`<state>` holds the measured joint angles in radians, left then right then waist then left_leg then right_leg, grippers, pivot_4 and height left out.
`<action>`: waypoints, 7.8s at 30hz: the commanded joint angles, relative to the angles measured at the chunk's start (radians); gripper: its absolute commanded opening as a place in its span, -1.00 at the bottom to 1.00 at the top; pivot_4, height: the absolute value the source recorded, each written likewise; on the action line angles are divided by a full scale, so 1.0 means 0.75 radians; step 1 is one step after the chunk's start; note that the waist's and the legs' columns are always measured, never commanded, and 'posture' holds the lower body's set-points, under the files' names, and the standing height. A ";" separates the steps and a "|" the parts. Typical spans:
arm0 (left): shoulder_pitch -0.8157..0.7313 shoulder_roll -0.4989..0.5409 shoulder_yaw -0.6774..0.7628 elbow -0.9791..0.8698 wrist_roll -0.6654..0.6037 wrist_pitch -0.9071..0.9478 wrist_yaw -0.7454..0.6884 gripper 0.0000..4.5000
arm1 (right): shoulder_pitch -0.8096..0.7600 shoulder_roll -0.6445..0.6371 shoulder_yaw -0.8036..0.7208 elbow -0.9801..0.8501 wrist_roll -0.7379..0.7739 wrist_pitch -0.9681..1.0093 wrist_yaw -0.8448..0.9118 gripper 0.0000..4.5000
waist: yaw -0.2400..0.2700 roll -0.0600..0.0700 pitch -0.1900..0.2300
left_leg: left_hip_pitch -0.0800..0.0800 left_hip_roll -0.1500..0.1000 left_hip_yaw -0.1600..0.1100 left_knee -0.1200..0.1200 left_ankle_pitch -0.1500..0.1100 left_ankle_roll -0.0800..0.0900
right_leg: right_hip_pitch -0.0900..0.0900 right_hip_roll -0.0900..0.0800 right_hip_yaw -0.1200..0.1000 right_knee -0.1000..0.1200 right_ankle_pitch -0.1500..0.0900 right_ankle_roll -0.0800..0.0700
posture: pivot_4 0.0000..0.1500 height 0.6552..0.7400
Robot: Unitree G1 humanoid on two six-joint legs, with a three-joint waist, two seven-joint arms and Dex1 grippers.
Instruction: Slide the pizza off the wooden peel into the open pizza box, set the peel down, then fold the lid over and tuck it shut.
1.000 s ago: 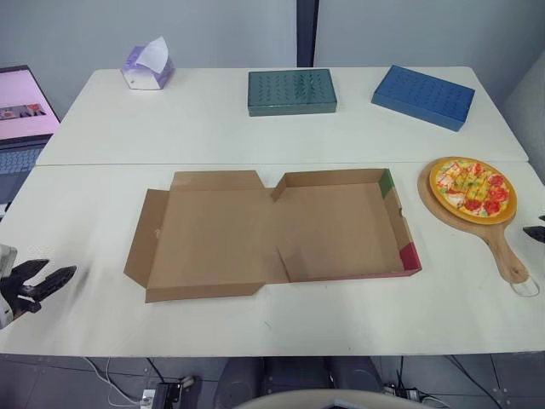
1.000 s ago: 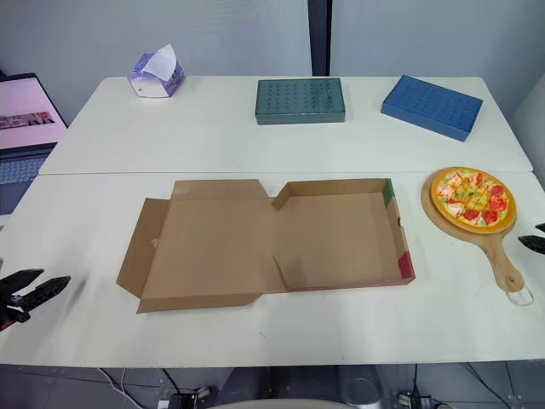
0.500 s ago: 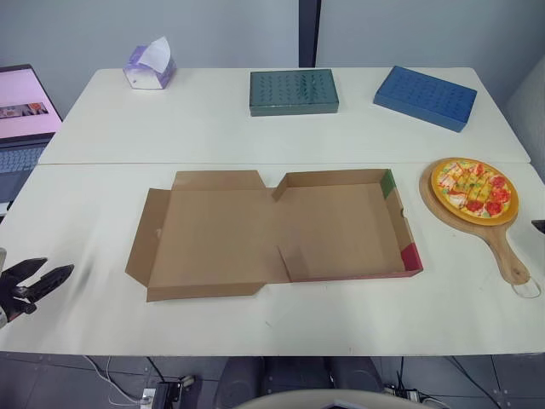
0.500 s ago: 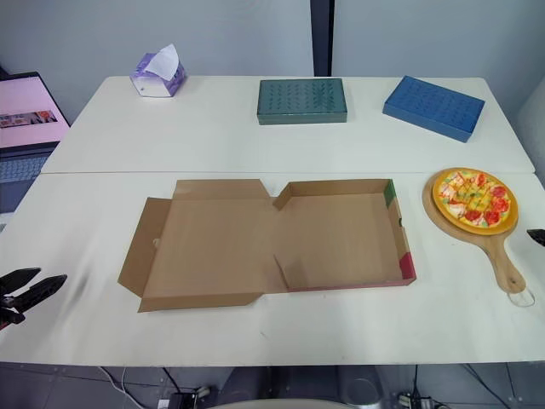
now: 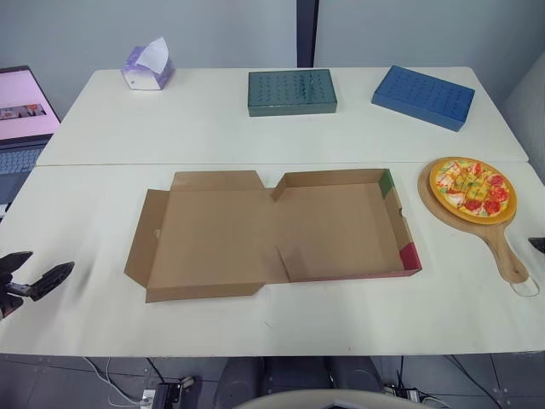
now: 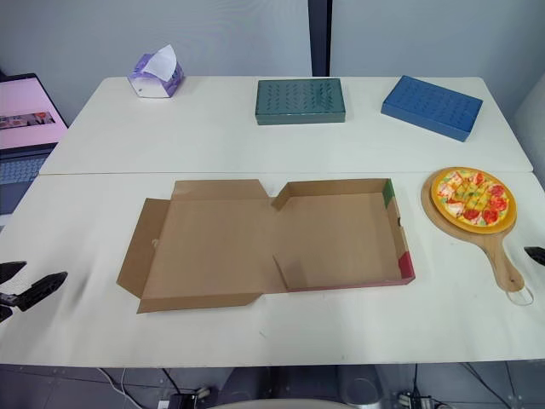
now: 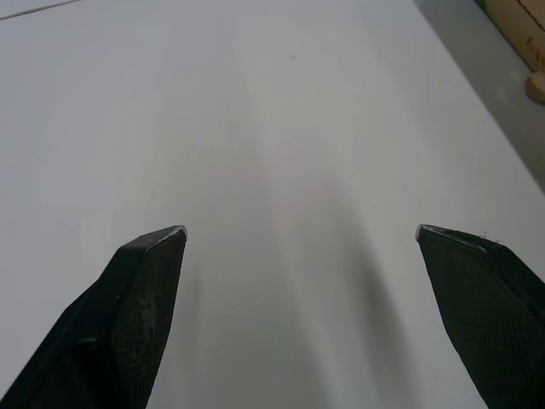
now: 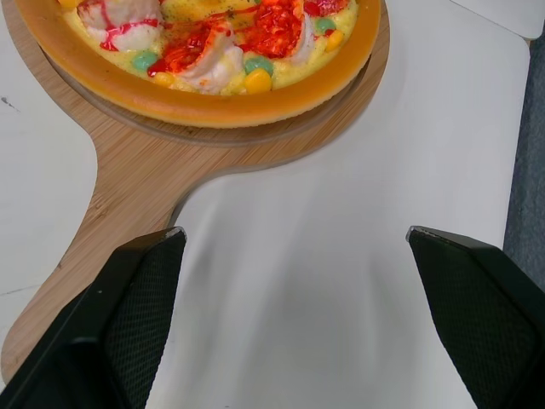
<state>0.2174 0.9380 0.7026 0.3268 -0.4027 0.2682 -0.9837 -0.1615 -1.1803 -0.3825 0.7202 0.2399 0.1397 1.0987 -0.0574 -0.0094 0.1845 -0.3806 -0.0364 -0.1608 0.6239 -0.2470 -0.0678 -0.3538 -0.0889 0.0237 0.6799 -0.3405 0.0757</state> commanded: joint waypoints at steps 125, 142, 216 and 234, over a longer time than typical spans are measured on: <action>-0.819 0.003 -0.669 -1.000 -0.533 0.495 -0.188 1.00 | -0.287 0.053 0.031 -0.943 0.275 0.638 -0.003 -0.30 | 0.008 0.006 0.014 | -0.006 0.001 0.008 0.005 0.000 0.001 | -0.007 0.003 0.010 0.001 0.001 0.004 | 1.00 1.00; -0.755 0.021 -0.651 -1.035 -0.528 0.482 -0.181 1.00 | -0.307 0.015 0.242 -1.061 0.154 0.395 0.190 -0.30 | 0.011 0.006 0.014 | -0.024 0.000 0.013 0.008 0.000 0.001 | -0.027 0.003 0.015 0.002 0.004 0.007 | 1.00 1.00; -0.839 -0.053 -0.752 -1.019 -0.497 0.480 -0.172 1.00 | -0.432 0.002 0.286 -0.848 -0.172 -0.276 0.080 -0.30 | 0.001 0.006 0.014 | -0.023 0.000 0.016 0.010 0.001 0.000 | -0.027 0.003 0.019 0.004 0.005 0.008 | 1.00 1.00; -0.879 -0.076 -0.788 -0.979 -0.469 0.446 -0.206 1.00 | -0.487 -0.120 0.132 -0.682 -0.150 -0.254 0.051 -0.30 | 0.001 0.006 0.014 | -0.022 0.000 0.018 0.011 0.000 0.001 | -0.027 0.003 0.021 0.006 0.005 0.009 | 1.00 1.00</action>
<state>-0.4252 0.8820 0.1049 -0.3982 -0.7604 0.6210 -1.1286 -0.5105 -1.2299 -0.2078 0.2067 0.1155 -0.0358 1.1691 -0.0569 -0.0049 0.1947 -0.3972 -0.0361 -0.1469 0.6320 -0.2468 -0.0672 -0.3743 -0.0868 0.0398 0.6846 -0.3364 0.0821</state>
